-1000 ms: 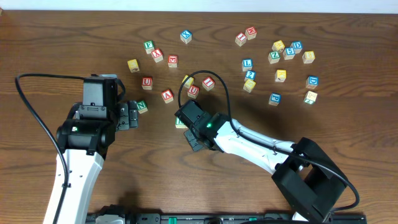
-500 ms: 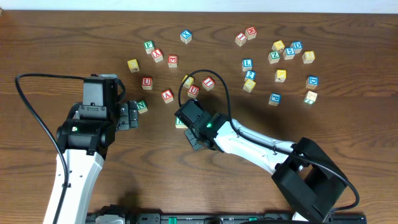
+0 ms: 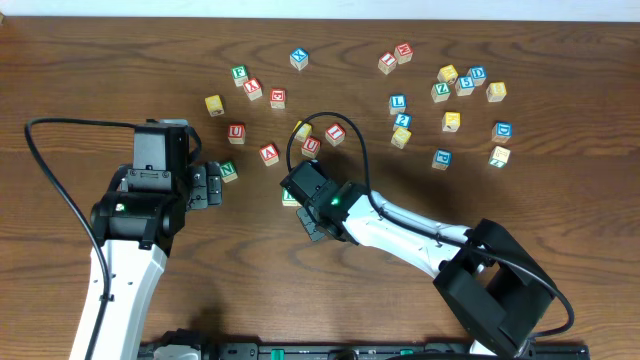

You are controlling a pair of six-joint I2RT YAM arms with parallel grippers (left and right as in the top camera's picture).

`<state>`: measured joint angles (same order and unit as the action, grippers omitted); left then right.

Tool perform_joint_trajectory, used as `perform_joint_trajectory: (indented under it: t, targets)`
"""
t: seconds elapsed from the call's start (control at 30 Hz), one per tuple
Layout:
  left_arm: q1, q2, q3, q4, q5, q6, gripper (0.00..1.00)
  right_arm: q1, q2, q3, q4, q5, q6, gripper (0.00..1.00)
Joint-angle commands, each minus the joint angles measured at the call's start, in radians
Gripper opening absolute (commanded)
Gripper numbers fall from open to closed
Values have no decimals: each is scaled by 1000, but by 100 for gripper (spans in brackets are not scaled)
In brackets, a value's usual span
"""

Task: Spell out ROBOT

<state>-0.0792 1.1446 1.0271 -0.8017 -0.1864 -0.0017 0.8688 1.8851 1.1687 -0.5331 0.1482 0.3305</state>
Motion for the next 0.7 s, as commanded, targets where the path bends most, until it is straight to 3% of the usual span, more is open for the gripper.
perform_joint_trajectory:
  t: [0.0,0.67]
  targets:
    - [6,0,2,2,-13,9,100,0,11,-6,3,31,26,1]
    - [6,0,2,1,-13,9,100,1,11,-6,15,52,34,1]
